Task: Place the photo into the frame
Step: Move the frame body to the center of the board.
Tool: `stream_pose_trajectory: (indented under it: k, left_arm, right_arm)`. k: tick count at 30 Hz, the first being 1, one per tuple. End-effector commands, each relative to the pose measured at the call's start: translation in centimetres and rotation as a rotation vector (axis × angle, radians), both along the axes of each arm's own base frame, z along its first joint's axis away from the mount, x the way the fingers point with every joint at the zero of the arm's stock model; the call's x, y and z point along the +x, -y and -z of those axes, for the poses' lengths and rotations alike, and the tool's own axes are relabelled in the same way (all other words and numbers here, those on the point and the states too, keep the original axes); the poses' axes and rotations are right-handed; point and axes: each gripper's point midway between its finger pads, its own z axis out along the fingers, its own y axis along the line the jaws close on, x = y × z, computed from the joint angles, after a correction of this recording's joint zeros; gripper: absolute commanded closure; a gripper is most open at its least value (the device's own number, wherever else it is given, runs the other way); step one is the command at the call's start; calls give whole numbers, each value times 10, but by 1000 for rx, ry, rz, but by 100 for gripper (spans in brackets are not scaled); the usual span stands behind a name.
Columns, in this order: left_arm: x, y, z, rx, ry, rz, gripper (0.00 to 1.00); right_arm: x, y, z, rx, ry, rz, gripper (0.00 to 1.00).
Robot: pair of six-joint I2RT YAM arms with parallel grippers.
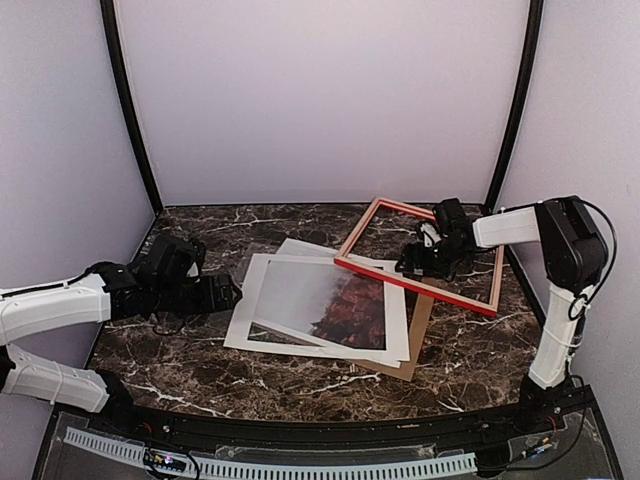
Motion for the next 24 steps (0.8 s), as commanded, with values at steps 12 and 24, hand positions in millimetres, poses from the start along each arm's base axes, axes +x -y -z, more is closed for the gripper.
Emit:
stream_pose_trajectory:
  k: [12,24]
  left_arm:
    - [-66,-12,58,-101,-280,-130,1]
    - [-59,-27,78,38,-277,-148,1]
  right_arm:
    - [-87,-119,8,196,-136,-144,18]
    - [-79,-75,-16,-101,23,-156,13]
